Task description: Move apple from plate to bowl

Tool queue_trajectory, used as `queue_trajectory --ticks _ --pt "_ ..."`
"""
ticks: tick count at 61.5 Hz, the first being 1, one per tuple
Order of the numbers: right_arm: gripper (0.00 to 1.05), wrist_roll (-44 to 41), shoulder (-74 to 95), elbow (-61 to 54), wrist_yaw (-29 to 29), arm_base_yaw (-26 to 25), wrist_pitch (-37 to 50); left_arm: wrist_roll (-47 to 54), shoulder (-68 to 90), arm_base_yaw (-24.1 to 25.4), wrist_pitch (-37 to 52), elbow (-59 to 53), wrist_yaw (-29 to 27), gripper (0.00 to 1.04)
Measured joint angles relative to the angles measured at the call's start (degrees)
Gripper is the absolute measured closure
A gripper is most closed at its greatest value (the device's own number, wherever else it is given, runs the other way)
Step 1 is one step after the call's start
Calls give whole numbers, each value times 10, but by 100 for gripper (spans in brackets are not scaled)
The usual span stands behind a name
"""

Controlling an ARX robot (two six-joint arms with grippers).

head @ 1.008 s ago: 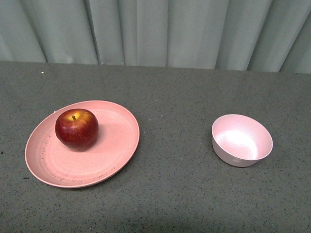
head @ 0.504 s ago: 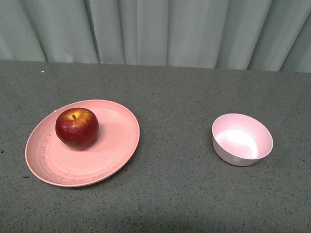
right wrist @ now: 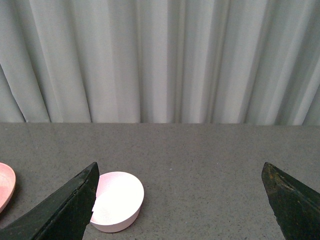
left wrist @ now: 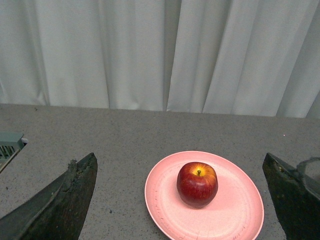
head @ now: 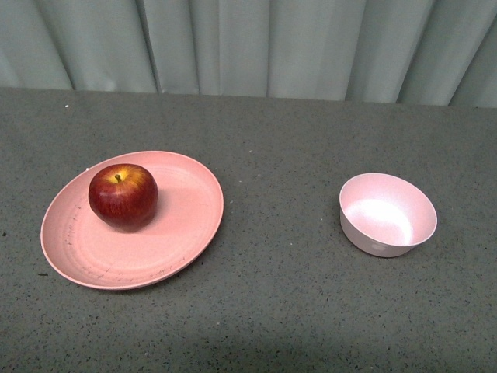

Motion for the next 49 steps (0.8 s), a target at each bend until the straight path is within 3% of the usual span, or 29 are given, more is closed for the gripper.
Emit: queue_trajectory --ticks 4,9,12,27,35,49 --pt "9 -4 2 0 10 3 -3 0 0 0 0 0 0 7" --pt "9 -33 63 14 122 39 -21 0 0 0 0 0 -1 7" --pt "9 -39 105 15 131 51 0 0 0 0 0 0 -1 7" --pt "9 -36 460 93 55 89 216 0 0 0 0 0 0 7" --pt "9 -30 652 160 1 101 232 0 0 0 0 0 0 7" --pt "9 -56 873 256 -20 122 223 0 0 0 0 0 0 7"
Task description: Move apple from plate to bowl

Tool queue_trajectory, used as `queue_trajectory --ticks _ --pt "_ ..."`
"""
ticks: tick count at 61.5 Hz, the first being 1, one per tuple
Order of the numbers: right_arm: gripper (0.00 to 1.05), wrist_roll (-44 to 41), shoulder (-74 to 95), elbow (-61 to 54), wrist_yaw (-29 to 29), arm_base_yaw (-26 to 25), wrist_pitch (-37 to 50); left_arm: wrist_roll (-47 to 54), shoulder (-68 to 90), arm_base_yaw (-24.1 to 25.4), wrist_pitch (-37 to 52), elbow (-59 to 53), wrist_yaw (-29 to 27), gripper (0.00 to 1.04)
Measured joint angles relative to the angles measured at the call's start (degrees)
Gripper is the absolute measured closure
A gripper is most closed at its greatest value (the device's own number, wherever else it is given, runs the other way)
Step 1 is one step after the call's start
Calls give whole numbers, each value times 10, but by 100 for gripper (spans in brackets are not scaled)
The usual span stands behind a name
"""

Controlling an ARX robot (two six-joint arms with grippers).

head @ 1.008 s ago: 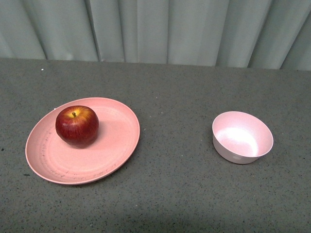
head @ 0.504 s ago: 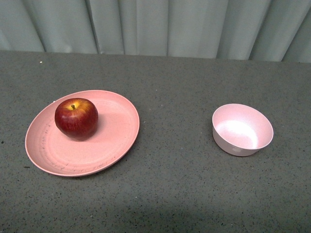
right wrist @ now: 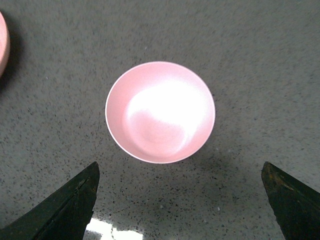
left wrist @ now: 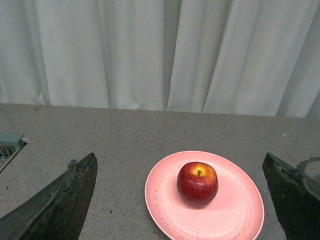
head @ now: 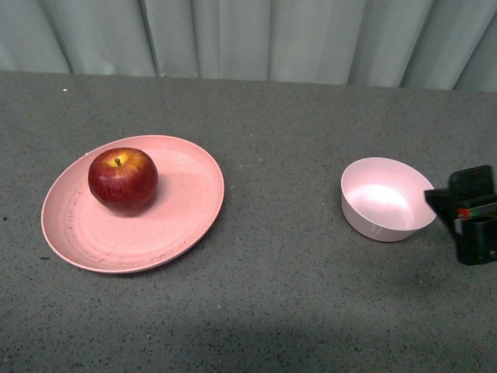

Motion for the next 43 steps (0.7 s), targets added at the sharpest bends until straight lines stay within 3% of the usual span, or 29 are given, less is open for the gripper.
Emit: queue_trajectory --ticks 43 --pt "9 -64 302 249 -21 47 -125 0 0 0 0 0 0 7"
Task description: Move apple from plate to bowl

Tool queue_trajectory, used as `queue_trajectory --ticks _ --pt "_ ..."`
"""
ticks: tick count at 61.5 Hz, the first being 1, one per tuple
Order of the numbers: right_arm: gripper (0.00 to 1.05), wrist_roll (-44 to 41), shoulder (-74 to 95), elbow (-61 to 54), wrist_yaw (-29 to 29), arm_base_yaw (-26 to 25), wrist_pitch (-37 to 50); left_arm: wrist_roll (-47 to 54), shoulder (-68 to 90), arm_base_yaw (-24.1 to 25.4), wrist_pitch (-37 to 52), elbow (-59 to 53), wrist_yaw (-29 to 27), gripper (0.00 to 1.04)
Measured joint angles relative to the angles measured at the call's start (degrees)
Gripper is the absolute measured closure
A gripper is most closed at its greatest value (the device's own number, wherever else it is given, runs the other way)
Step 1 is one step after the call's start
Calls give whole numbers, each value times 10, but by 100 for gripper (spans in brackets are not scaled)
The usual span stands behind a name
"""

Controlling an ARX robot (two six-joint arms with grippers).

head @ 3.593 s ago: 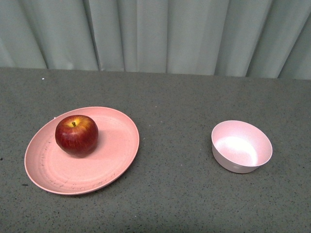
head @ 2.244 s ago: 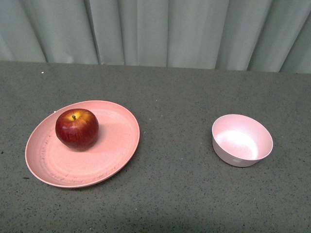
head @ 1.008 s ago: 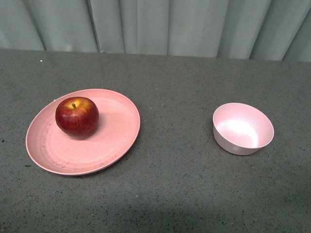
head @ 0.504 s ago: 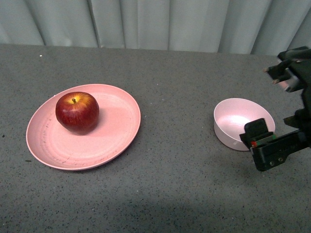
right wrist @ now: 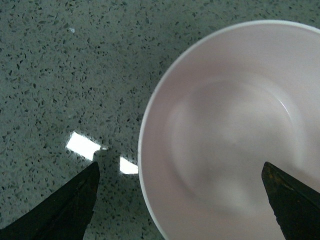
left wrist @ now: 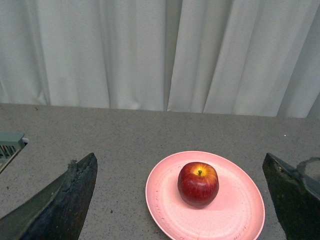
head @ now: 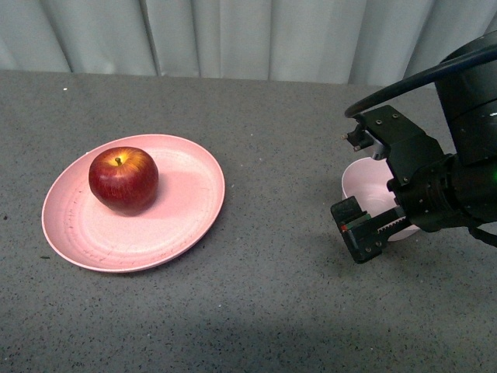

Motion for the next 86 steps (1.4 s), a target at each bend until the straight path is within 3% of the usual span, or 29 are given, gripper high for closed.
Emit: queue_trajectory --ticks 20,31,54,70,86 --pt "10 -13 37 67 -5 15 -40 0 0 0 0 0 0 7" --pt "49 -18 37 80 -5 35 -66 0 0 0 0 0 0 7" --pt "103 -24 38 83 12 40 -83 0 0 0 0 0 0 7" --pt "104 -34 26 84 22 40 -98 0 0 0 0 0 0 7" --pt "104 -31 -48 76 -80 60 -101 0 0 0 0 0 0 7"
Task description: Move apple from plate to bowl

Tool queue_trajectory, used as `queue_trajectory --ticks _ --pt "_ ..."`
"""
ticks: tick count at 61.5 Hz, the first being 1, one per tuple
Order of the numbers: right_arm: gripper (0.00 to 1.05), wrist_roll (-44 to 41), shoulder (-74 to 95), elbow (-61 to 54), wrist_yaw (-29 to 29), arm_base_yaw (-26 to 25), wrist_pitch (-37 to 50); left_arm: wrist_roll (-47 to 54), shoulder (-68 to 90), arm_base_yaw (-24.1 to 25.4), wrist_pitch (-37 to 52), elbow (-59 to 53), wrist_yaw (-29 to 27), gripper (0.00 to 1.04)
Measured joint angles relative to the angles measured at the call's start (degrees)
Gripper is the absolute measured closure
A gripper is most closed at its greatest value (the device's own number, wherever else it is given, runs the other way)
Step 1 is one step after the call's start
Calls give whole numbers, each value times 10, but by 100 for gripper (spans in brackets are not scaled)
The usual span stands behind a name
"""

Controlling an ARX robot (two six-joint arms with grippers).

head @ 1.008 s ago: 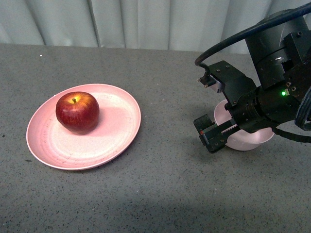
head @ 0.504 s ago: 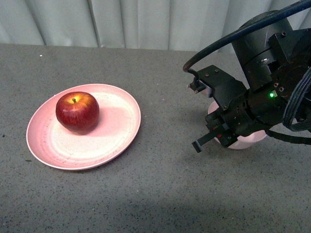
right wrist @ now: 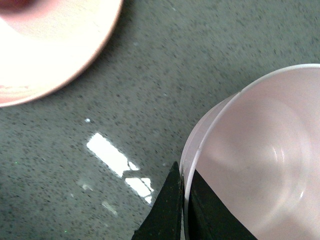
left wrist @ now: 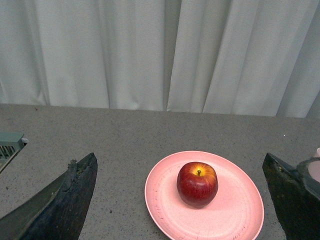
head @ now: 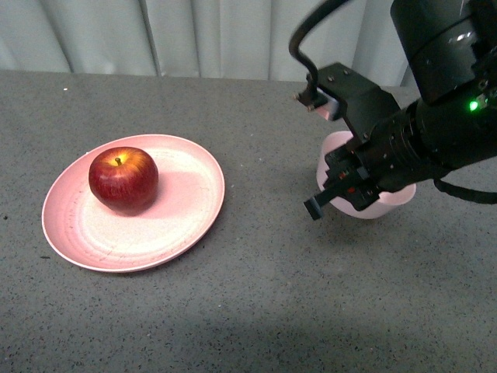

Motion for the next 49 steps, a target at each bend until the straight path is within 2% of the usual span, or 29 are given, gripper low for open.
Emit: queue_trajectory --ticks 19,49 --pt "104 26 31 29 -47 59 -6 0 0 0 0 0 0 7" --pt "104 56 112 114 -31 85 -28 0 0 0 0 0 0 7"
